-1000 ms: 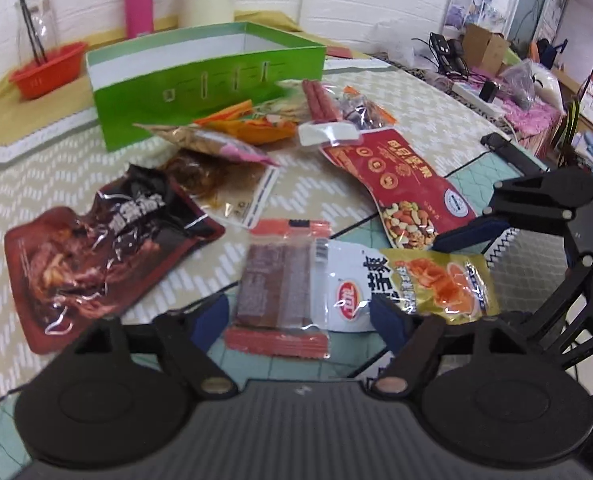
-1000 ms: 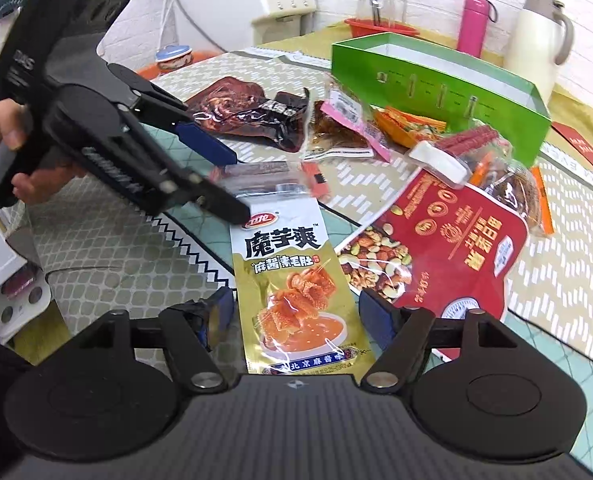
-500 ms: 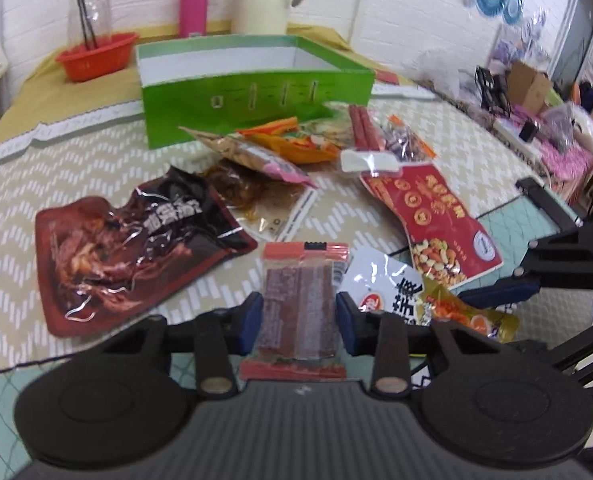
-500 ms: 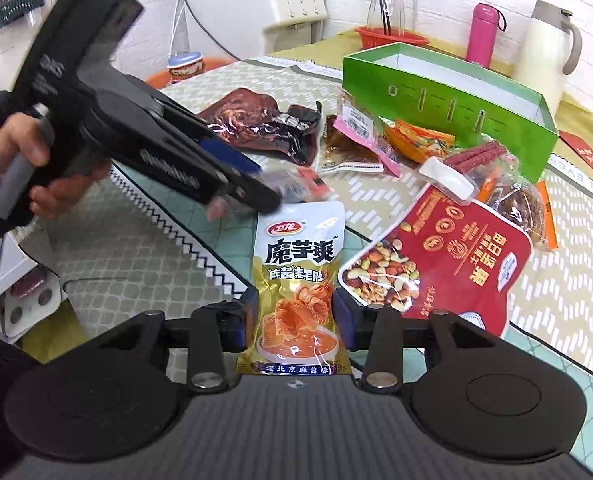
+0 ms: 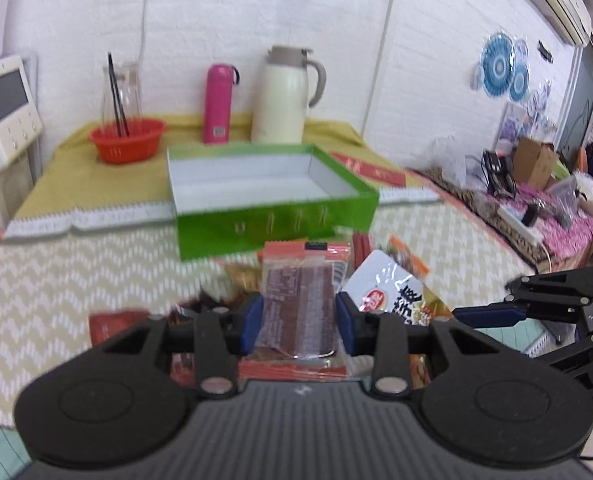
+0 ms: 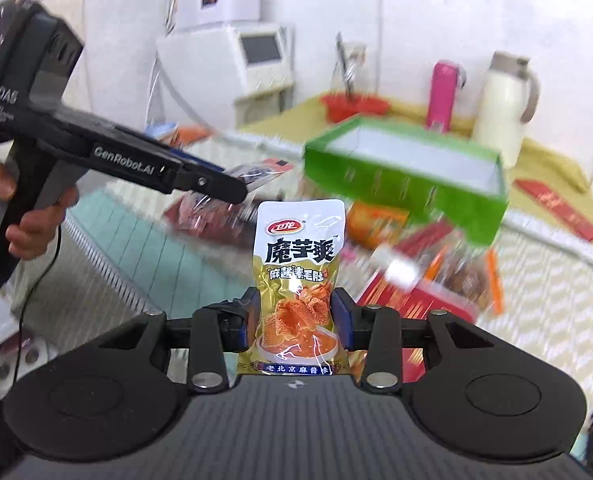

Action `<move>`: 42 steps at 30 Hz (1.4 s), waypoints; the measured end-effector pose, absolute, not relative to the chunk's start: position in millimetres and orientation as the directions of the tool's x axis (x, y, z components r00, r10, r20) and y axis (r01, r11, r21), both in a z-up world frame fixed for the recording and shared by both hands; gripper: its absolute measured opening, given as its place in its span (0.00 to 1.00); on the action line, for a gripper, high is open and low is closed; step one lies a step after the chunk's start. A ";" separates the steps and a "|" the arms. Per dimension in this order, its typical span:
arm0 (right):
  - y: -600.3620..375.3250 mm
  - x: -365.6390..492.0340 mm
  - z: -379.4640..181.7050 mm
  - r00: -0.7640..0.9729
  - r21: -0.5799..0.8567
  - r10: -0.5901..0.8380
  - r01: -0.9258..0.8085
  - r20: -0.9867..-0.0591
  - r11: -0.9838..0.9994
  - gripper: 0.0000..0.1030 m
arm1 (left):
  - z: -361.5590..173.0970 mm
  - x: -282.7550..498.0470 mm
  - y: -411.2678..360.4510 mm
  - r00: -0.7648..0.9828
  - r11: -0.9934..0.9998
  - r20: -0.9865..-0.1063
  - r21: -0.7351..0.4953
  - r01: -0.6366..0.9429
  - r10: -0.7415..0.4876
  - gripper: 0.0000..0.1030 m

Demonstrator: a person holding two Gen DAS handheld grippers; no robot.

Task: Organize snacks
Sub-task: 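Carry the jerky packet in the left tool while the right tool carries the konjac packet over the box, then open the left tool inside the green box while the right tool releases the konjac packet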

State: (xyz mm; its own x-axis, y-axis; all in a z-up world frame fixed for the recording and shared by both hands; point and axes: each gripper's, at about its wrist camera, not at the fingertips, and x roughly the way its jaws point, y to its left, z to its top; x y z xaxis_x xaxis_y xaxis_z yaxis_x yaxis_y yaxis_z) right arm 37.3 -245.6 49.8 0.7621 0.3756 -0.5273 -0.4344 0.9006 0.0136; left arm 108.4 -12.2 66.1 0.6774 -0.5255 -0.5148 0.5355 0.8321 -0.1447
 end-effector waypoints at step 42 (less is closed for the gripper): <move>-298.2 310.2 23.2 0.795 -0.016 0.164 -0.214 -0.584 0.977 1.00 | 49.8 337.3 -88.8 0.749 0.924 -0.549 -0.139 0.356 -0.371 0.67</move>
State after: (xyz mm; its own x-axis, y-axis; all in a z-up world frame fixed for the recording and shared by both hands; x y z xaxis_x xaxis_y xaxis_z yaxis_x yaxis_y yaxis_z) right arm 310.2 -298.2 23.2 0.7948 0.1645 -0.5842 -0.2136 0.9768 -0.0156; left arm 337.3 -88.8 49.8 0.7490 -0.3710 -0.5490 0.3559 0.9241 -0.1390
